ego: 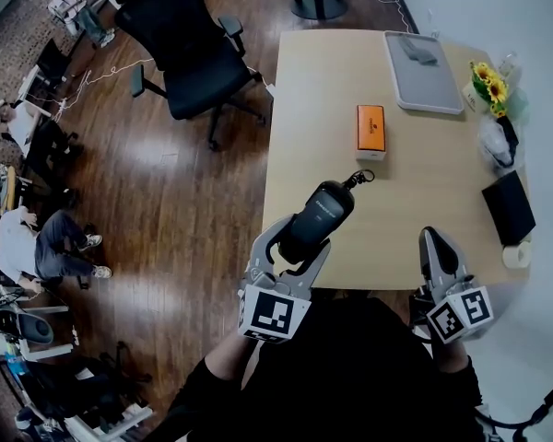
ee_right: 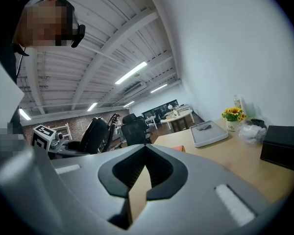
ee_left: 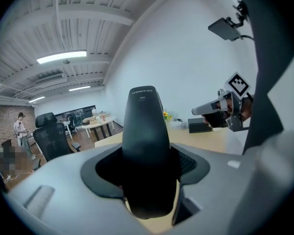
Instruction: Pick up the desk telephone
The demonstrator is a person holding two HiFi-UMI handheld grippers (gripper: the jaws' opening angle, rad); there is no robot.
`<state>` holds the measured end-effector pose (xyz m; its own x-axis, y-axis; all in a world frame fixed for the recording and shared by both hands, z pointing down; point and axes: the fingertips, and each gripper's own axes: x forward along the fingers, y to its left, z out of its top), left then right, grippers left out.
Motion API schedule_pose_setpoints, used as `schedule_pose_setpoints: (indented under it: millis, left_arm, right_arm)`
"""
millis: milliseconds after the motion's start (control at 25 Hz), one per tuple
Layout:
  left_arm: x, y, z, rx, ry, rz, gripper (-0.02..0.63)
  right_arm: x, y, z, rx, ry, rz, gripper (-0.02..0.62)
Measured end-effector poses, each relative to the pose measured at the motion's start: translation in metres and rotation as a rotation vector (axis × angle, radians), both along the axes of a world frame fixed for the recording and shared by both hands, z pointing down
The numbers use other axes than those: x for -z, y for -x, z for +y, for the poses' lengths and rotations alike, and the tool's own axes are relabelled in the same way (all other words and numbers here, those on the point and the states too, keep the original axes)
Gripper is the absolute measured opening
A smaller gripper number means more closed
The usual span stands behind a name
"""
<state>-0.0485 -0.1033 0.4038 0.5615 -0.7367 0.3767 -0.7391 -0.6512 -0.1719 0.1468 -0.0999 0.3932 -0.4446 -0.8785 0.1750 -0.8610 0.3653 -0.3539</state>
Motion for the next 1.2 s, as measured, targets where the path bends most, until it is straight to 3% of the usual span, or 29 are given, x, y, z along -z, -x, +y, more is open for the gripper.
schedule_pose_setpoints:
  millis: [560,1200]
  left_arm:
    - [0.021,0.005,-0.005,0.01,-0.08,0.029,0.262]
    - [0.03,0.01,-0.012,0.035,-0.116,0.034,0.262]
  right_arm:
    - [0.0,0.005,0.0,0.018,0.003,0.006,0.0]
    - [-0.002,0.006,-0.003,0.021,0.009,0.001,0.0]
